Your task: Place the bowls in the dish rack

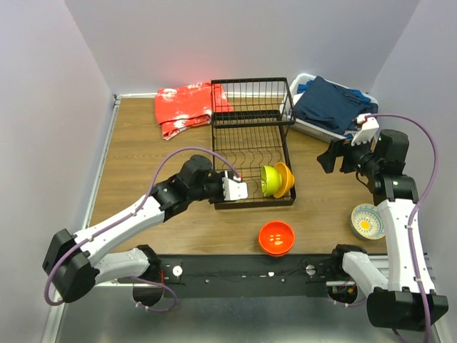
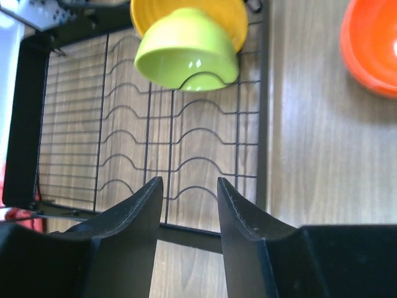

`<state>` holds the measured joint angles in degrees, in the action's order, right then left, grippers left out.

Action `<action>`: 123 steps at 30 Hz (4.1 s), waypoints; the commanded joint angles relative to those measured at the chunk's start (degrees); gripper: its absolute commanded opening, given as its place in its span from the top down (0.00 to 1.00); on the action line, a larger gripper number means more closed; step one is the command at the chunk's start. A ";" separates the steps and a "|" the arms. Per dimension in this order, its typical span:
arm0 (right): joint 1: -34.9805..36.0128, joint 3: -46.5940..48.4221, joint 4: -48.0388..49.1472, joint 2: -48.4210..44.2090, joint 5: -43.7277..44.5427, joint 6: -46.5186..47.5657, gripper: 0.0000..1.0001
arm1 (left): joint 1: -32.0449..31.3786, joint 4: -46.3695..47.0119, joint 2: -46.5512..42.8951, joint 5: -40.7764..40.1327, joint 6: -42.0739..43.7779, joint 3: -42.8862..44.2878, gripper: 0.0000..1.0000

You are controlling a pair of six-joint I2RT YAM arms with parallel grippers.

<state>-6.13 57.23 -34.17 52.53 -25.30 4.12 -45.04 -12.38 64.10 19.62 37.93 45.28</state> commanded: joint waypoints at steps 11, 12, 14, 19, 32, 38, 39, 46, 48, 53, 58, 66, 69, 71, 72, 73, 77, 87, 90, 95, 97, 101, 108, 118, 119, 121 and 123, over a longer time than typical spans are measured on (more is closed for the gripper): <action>-0.46 7.71 -7.39 0.02 14.48 -1.40 0.00 | -22.98 -15.12 2.95 1.83 -6.02 10.70 0.47; -0.55 8.15 -7.92 0.29 15.10 -0.87 0.00 | -26.82 -15.21 4.27 0.26 -6.99 11.75 0.47; -0.46 9.39 -8.89 0.29 16.24 -0.87 0.00 | -30.97 -16.26 8.31 -1.15 -9.54 15.53 0.47; -0.46 9.83 -7.49 -1.02 19.06 -4.29 0.00 | -40.46 -12.15 16.39 -12.37 -19.72 18.88 0.48; -0.46 7.81 -6.69 -4.36 18.62 -8.51 0.00 | -48.30 -5.73 25.11 -32.27 -36.44 22.58 0.55; -0.46 4.30 -7.40 -6.92 17.83 -9.39 0.00 | -47.60 -3.79 26.43 -33.68 -35.38 21.17 0.53; -0.46 4.20 -7.49 -7.00 17.74 -9.39 0.00 | -47.51 -3.53 26.61 -33.77 -35.38 20.91 0.53; -0.46 4.55 -7.22 -6.66 17.83 -9.31 0.00 | -45.41 -1.95 27.31 -31.92 -35.21 17.83 0.55; -0.46 4.64 -7.05 -6.39 17.83 -9.39 0.00 | -44.26 -1.24 27.40 -30.87 -34.86 17.30 0.55; -0.64 4.38 -6.35 -5.95 17.57 -9.66 0.00 | -42.42 0.07 28.45 -28.67 -35.03 15.99 0.56; -0.64 3.76 -6.08 -5.51 17.48 -9.31 0.00 | -41.89 0.61 28.54 -27.09 -35.38 15.11 0.57; -0.81 3.15 -5.73 -5.25 17.30 -9.22 0.00 | -42.15 0.17 27.49 -33.32 -35.22 17.38 0.51; -0.81 3.06 -5.64 -5.16 17.13 -9.39 0.00 | -42.15 -0.27 27.49 -35.08 -33.54 18.70 0.50; -0.90 3.23 -5.55 -4.99 17.04 -9.22 0.00 | -42.15 -1.50 27.05 -34.13 -33.80 19.58 0.50; -0.81 3.24 -5.55 -4.72 17.04 -9.22 0.00 | -42.24 -1.94 26.79 -32.29 -34.15 19.67 0.50; -0.81 3.41 -5.55 -4.46 17.04 -9.04 0.00 | -42.41 -2.29 26.44 -31.66 -34.85 19.76 0.50; -0.90 3.76 -5.12 -4.02 16.42 -9.04 0.00 | -43.99 -2.65 26.52 -29.73 -35.47 19.24 0.50; -0.81 3.76 -5.55 -4.28 16.51 -8.95 0.00 | -44.26 -0.89 30.38 -28.93 -39.60 19.41 0.53; -0.72 3.68 -5.64 -4.37 16.60 -8.87 0.00 | -44.09 -0.54 31.61 -29.37 -39.87 19.50 0.53; -0.37 3.33 -5.47 -4.54 16.77 -8.95 0.00 | -43.65 0.08 31.97 -29.28 -40.57 18.71 0.58; -0.29 3.24 -5.38 -4.63 16.77 -8.87 0.00 | -43.47 0.25 31.79 -28.93 -40.57 18.53 0.64; 0.07 2.89 -5.46 -4.72 16.77 -8.95 0.00 | -43.38 0.43 31.35 -29.11 -40.39 18.18 0.70; 0.59 2.71 -5.29 -4.81 16.95 -8.87 0.00 | -43.21 0.87 31.97 -28.67 -39.52 17.48 0.75; 1.03 3.59 -5.90 -3.93 16.77 -8.60 0.00 | -42.07 -2.03 30.04 -27.62 -35.65 18.97 1.00; 1.03 4.02 -5.82 -3.84 16.77 -8.60 0.00 | -41.80 -2.29 29.60 -27.61 -34.86 19.06 1.00; 1.03 4.46 -5.73 -3.58 16.69 -8.60 0.00 | -41.36 -1.95 29.16 -27.62 -34.07 18.97 1.00; 0.95 4.99 -5.64 -3.23 16.69 -8.60 0.00 | -40.66 -1.77 28.98 -27.53 -33.37 18.97 1.00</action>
<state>-5.56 60.53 -40.36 48.66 -8.19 -4.58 -87.22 -13.98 95.81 -8.38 1.34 63.09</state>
